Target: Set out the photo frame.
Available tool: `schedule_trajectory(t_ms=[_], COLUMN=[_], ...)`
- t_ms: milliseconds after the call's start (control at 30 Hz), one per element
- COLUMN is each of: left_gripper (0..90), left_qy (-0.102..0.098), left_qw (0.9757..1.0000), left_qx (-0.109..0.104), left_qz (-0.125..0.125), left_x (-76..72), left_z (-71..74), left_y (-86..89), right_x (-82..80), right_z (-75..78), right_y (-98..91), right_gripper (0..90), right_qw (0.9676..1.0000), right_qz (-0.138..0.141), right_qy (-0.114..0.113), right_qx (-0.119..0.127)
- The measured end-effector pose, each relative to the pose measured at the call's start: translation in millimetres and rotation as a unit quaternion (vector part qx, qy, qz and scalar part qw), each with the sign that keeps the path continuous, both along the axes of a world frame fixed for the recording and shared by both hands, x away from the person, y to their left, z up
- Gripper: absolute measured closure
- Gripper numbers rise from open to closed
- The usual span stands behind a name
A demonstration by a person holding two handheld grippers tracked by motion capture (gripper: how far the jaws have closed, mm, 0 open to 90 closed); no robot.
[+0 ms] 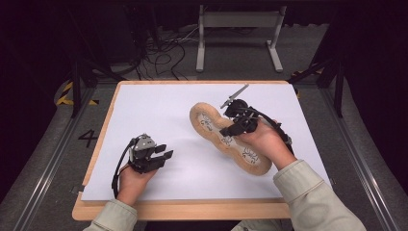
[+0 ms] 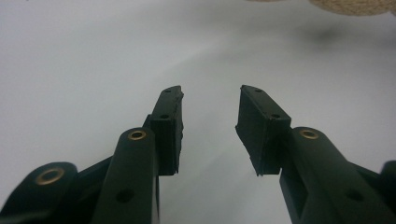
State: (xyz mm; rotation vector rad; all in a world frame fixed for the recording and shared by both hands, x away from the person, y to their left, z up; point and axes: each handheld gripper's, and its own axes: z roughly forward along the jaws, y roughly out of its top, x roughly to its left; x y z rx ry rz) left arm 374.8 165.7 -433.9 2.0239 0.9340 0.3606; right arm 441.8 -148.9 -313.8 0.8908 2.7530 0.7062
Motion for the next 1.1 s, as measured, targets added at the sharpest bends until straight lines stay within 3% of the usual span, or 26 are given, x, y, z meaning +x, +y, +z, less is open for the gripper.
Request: schedule_trajectory(t_ms=[67, 100, 200, 333, 367, 433, 467, 500, 533, 567, 600, 833, 933, 1100], left_gripper=[61.0, 61.0, 61.0, 61.0, 61.0, 61.0, 61.0, 61.0, 61.0, 61.0, 61.0, 60.8, 60.7, 61.0], left_qy=[0.001, 0.002, 0.002, -0.001, -0.001, 0.000, 0.000, 0.002, 0.001, 0.002, 0.001, 0.006, 0.004, 0.009], left_qw=[1.0000, 0.9999, 0.9998, 0.9995, 0.9995, 0.9994, 0.9994, 0.9994, 0.9994, 0.9993, 0.9993, 0.9994, 0.9994, 0.9995], left_qx=[0.004, 0.005, 0.008, 0.005, 0.005, 0.005, 0.005, 0.003, 0.004, 0.004, 0.005, 0.007, 0.008, 0.005], left_qz=[0.005, 0.009, 0.018, 0.030, 0.030, 0.033, 0.033, 0.035, 0.036, 0.036, 0.036, 0.034, 0.032, 0.030], left_x=[-1.5, -2.4, -5.1, -7.9, -7.9, -8.3, -8.3, -8.5, -8.4, -8.5, -8.1, -7.1, -5.8, -5.2], left_z=[-1.5, -2.3, -3.5, -3.8, -3.8, -4.4, -4.4, -4.7, -4.7, -4.8, -4.9, -7.2, -7.3, -7.5], left_y=[4.4, 6.0, 12.1, 19.0, 19.0, 21.3, 21.3, 21.4, 21.7, 21.8, 22.1, 18.5, 19.0, 18.5], right_x=[2.5, 2.5, 4.5, 5.0, 5.0, 6.2, 6.2, 6.3, 7.5, 7.5, 8.6, 14.8, 15.8, 16.7], right_z=[3.0, 3.0, 5.3, 5.3, 5.3, 3.7, 3.7, 2.7, 0.8, 0.8, -1.9, -10.6, -16.5, -26.2], right_y=[3.4, 3.4, 6.4, 12.5, 12.5, 15.4, 15.4, 16.2, 17.3, 17.3, 18.6, 18.3, 18.6, 17.5], right_gripper=[67.9, 67.9, 67.8, 67.8, 67.8, 67.8, 67.8, 67.8, 67.7, 67.7, 67.7, 67.6, 67.6, 67.5], right_qw=[0.9992, 0.9992, 0.9965, 0.9890, 0.9890, 0.9834, 0.9834, 0.9815, 0.9773, 0.9773, 0.9744, 0.9700, 0.9660, 0.9636], right_qz=[0.038, 0.038, 0.080, 0.142, 0.142, 0.176, 0.176, 0.187, 0.207, 0.207, 0.220, 0.241, 0.256, 0.263], right_qy=[-0.008, -0.008, -0.015, -0.023, -0.023, -0.022, -0.022, -0.019, -0.015, -0.015, -0.013, 0.002, 0.008, 0.015], right_qx=[-0.008, -0.008, -0.018, -0.033, -0.033, -0.038, -0.038, -0.039, -0.043, -0.043, -0.042, -0.036, -0.040, -0.045])
